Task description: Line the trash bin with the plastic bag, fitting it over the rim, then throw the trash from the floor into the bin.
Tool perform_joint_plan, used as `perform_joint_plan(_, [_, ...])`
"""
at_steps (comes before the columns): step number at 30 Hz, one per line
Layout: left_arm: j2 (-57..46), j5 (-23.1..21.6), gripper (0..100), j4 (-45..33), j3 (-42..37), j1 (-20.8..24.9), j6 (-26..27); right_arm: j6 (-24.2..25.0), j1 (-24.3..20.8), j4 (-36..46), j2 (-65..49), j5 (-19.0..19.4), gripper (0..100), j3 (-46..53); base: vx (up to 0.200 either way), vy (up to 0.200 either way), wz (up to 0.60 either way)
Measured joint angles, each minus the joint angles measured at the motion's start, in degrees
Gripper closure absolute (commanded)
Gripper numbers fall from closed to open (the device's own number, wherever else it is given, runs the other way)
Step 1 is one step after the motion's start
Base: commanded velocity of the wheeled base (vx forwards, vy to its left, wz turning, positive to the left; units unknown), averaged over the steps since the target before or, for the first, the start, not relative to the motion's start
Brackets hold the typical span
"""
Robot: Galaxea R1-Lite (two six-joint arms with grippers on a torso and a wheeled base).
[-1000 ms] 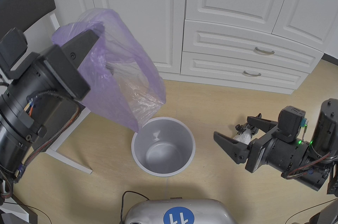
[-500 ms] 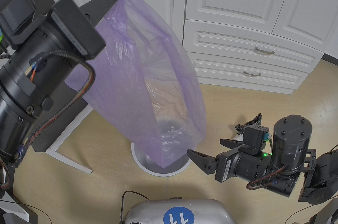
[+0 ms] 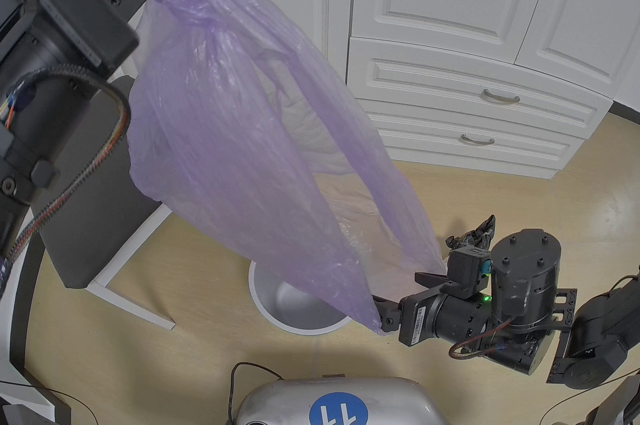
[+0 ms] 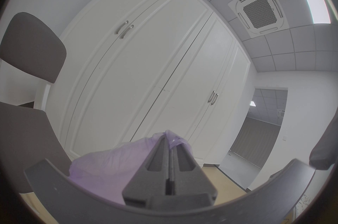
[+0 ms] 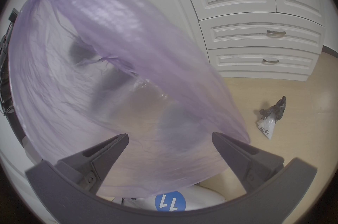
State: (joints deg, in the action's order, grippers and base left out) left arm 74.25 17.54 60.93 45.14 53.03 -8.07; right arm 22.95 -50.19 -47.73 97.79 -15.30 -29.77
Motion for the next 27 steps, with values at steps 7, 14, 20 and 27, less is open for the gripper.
perform_joint_plan(7, [-0.35,0.07,100,-0.02,-0.11,-0.22,0.0,-0.16,0.27,0.0,-2.15,-0.24,0,-0.41,0.0,0.0,0.0])
perform_joint_plan(14, [0.44,0.11,100,-0.06,0.22,-1.24,0.02,-0.76,-0.09,1.69,-4.96,-0.18,0,-0.38,0.0,0.0,0.0])
perform_joint_plan(20, [0.61,0.09,100,0.0,0.61,-1.96,0.16,-0.66,0.27,2.97,-3.69,-0.24,0,-0.77,0.0,0.0,0.0])
perform_joint_plan(27, [0.77,0.09,100,0.02,0.77,-2.76,0.2,-0.71,0.46,3.17,-2.82,-0.32,0,-0.79,0.0,0.0,0.0])
